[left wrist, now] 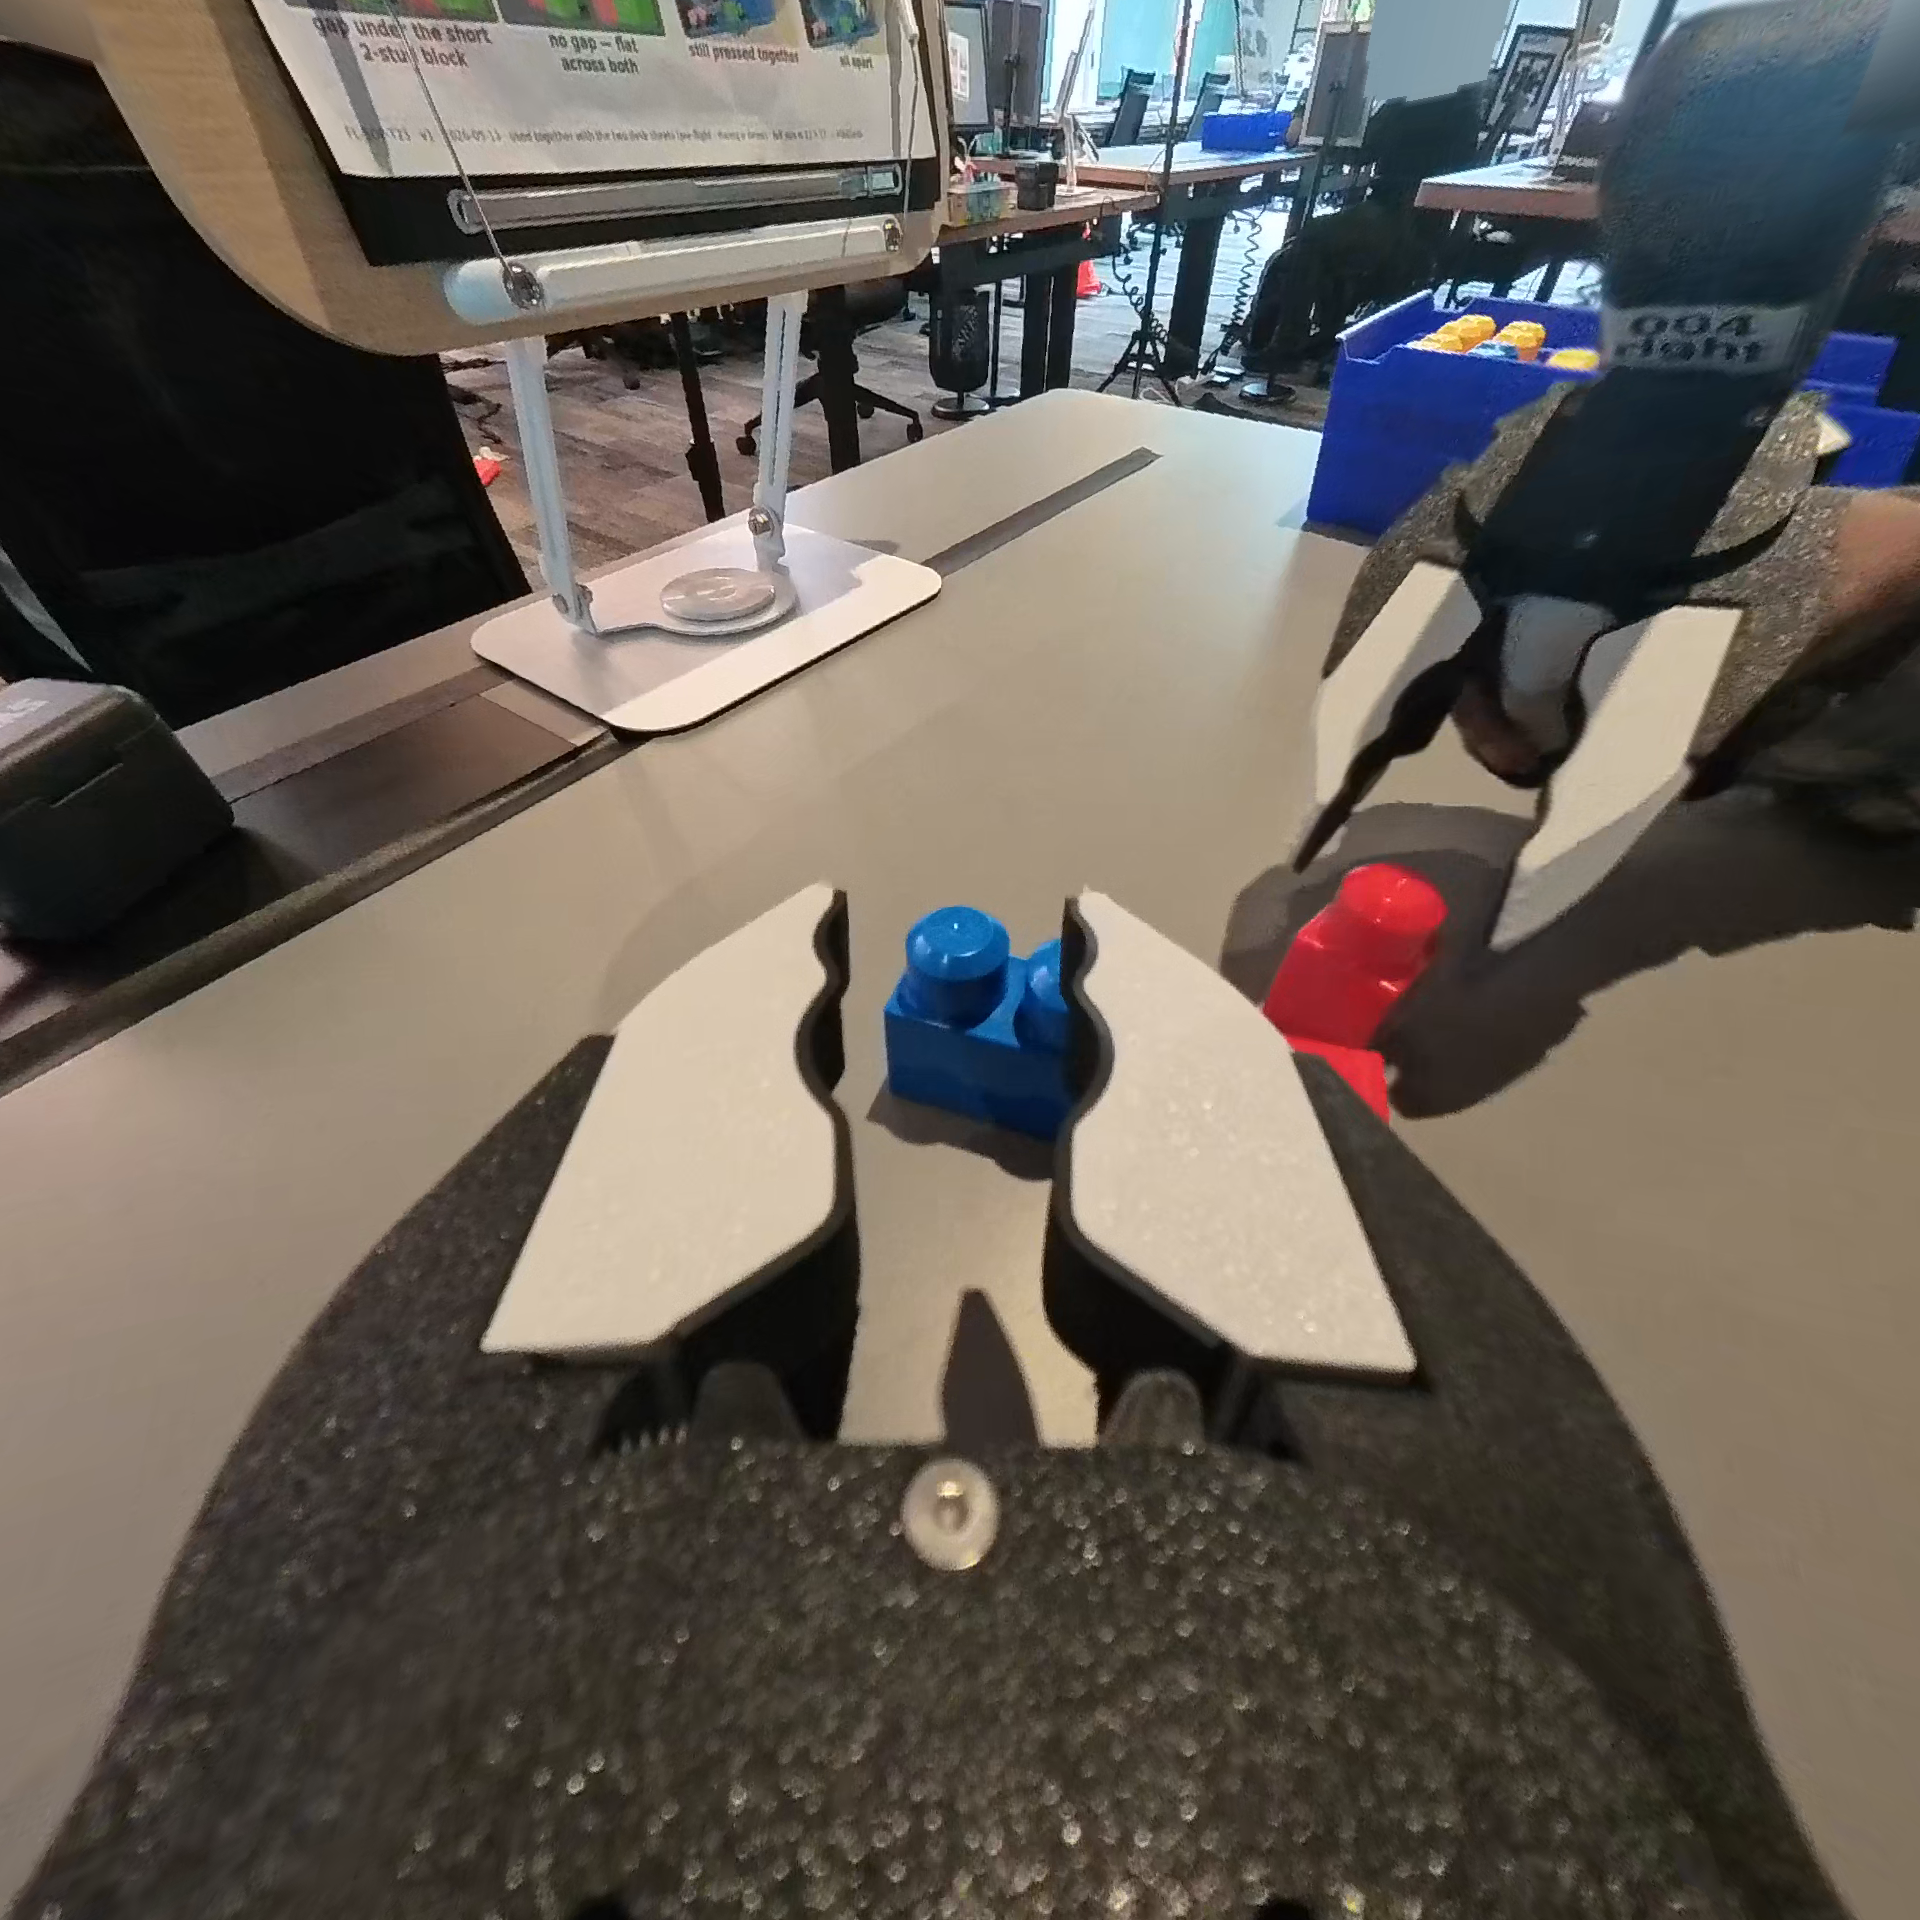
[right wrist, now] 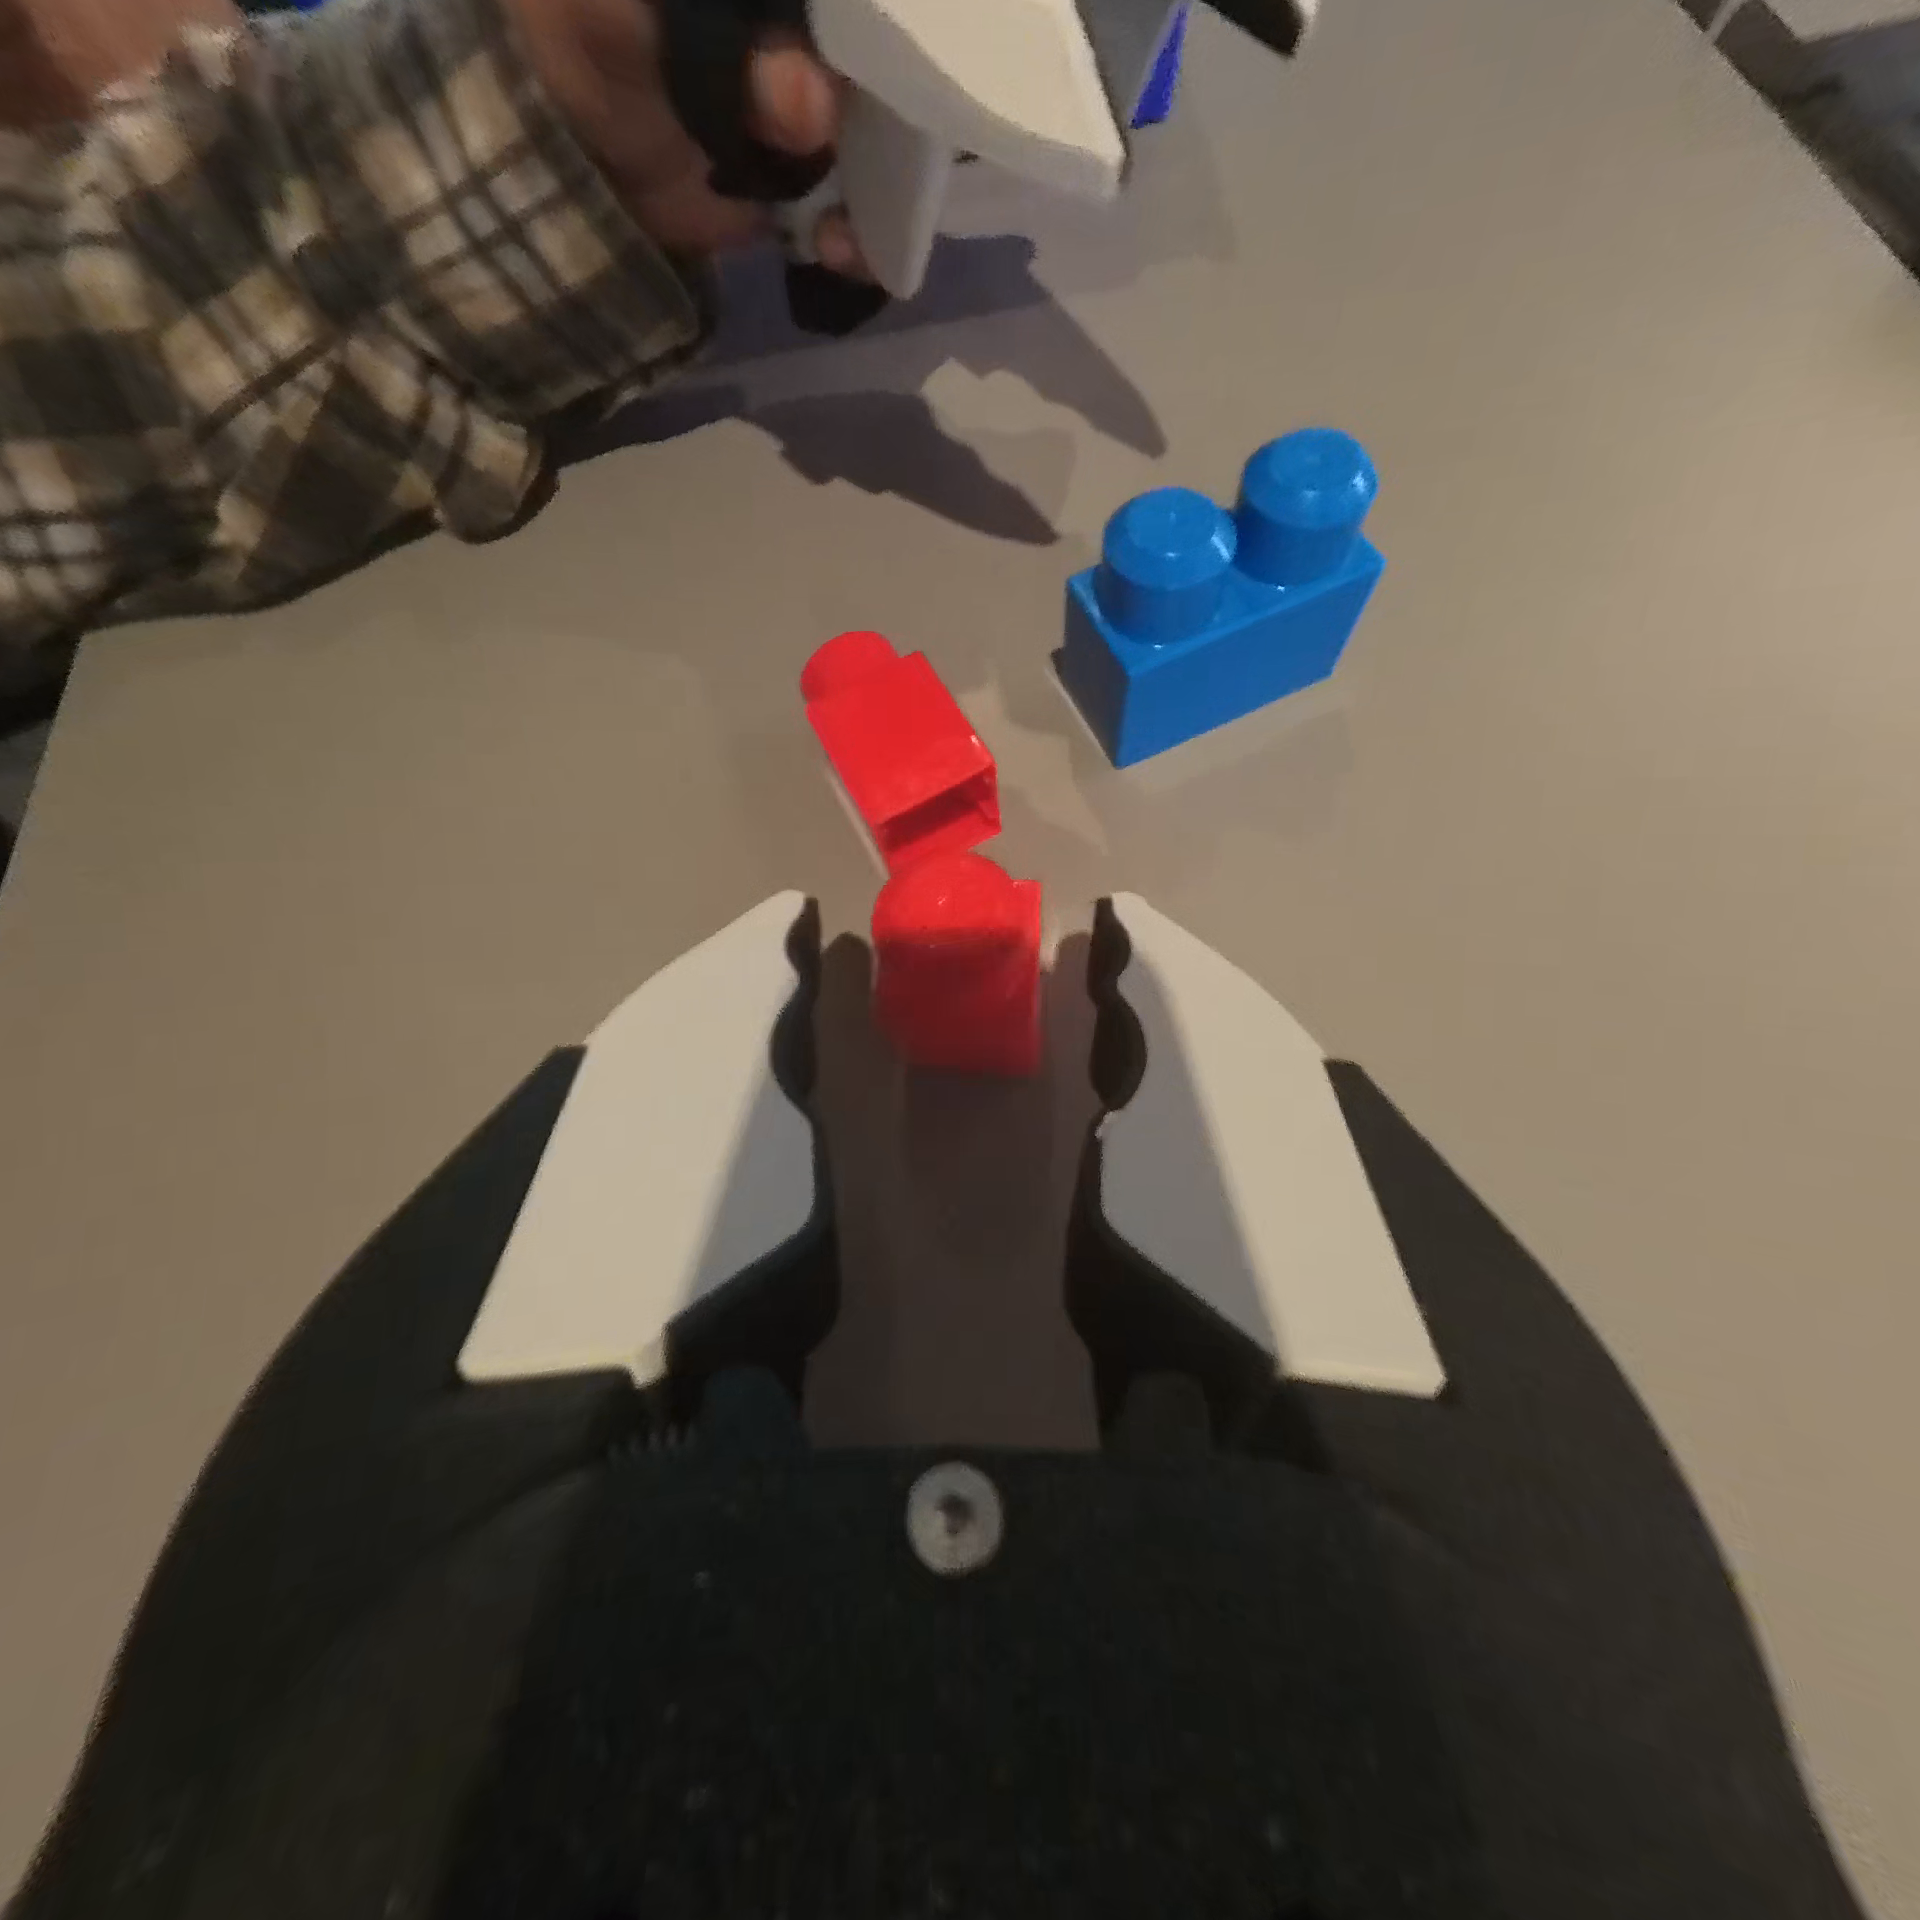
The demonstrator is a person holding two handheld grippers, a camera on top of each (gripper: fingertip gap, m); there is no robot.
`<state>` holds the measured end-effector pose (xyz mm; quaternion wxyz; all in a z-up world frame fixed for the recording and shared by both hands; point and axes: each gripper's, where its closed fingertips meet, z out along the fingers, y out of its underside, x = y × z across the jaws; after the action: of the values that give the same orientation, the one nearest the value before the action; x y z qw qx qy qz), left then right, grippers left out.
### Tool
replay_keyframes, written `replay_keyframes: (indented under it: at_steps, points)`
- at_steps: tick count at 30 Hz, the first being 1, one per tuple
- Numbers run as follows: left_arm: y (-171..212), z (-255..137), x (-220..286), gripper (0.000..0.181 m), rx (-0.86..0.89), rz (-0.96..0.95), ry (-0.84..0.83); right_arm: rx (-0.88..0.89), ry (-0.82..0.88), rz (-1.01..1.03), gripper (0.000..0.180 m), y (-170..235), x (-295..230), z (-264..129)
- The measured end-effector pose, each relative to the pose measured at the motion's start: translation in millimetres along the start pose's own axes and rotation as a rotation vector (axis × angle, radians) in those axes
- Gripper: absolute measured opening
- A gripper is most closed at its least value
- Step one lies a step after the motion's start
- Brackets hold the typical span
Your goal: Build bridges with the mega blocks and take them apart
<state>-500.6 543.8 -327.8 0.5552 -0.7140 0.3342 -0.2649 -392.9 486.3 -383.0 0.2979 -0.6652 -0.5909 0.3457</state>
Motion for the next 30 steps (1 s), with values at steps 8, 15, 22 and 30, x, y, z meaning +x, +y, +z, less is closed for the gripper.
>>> replay_keyframes:
  at_steps: [8,15,22,30]
  points:
    - [-0.4,0.6,1.2,0.037,-0.008,0.015,-0.005,-0.026,0.012,-0.031,0.030,3.9,1.2,9.0]
    - [-6.4,-3.8,0.0,0.036,0.009,0.017,-0.016,-0.077,-0.045,-0.178,0.030,5.0,-2.5,-15.3]
    - [-5.6,-3.2,1.9,0.035,-0.001,0.018,-0.007,-0.129,-0.102,-0.291,0.030,15.9,2.2,-49.0]
    - [-2.5,-1.2,3.6,0.035,-0.019,0.021,0.002,-0.187,-0.131,-0.264,0.030,40.4,11.9,-42.9]
